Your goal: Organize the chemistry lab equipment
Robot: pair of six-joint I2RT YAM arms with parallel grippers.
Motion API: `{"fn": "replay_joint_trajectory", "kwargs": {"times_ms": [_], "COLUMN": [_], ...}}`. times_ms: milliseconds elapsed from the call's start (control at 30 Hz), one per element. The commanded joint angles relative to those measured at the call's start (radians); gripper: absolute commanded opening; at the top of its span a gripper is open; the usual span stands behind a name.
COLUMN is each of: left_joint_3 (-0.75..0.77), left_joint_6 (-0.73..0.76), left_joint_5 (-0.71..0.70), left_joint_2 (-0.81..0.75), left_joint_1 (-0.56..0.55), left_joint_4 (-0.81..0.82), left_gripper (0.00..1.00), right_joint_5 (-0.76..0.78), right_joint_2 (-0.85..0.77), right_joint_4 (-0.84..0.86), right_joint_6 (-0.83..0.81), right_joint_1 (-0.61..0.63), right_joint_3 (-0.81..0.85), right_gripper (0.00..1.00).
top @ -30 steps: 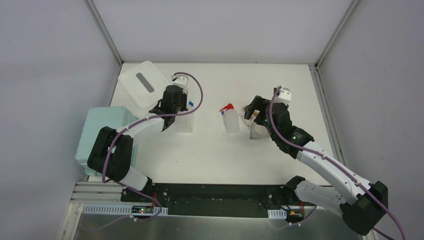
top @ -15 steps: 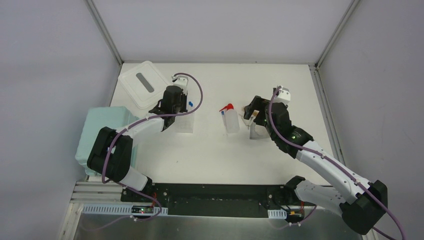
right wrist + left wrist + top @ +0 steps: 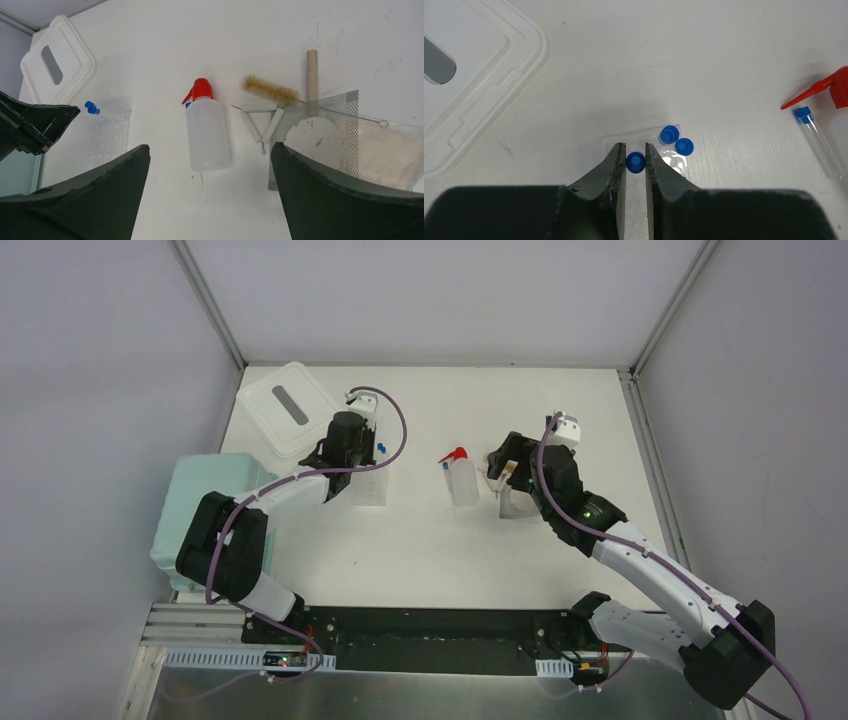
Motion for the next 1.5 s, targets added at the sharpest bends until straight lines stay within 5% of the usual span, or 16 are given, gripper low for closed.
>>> {"fn": "replay_joint_trajectory", "kwargs": {"times_ms": [0, 433, 1000, 1200, 1467], "left_joint_3": [-0.014, -0.023, -0.043, -0.055, -0.003], "left_joint_6": [0.018, 0.04, 0.046, 0.042, -0.068], "left_joint_5": [0.015, 0.007, -0.011, -0.04, -0.072], "left_joint_2": [0.021, 0.041, -0.045, -0.132, -0.32], "left_joint_1": [-0.008, -0.009, -0.008, -0.008, -0.007], "left_joint_4": [0.033, 0.037, 0.018, -0.037, -0.316], "left_gripper": [0.0, 0.0, 0.38, 0.41, 0.73], "right_joint_5": [-0.003, -0.011, -0.021, -0.048, 0.051], "right_joint_2": [-0.002, 0.015, 0.012, 0.011, 0.095], "right_joint_4": [0.017, 0.018, 0.018, 0.012, -0.098], "right_joint_6": [0.011, 0.013, 0.005, -0.003, -0.063], "right_joint_1": [-0.005, -0.004, -0.005, -0.003, 0.109], "right_joint_3": [0.001, 0.006, 0.008, 0.02, 0.144], "right_gripper": [0.95, 0.95, 0.94, 0.91, 0.86]}}
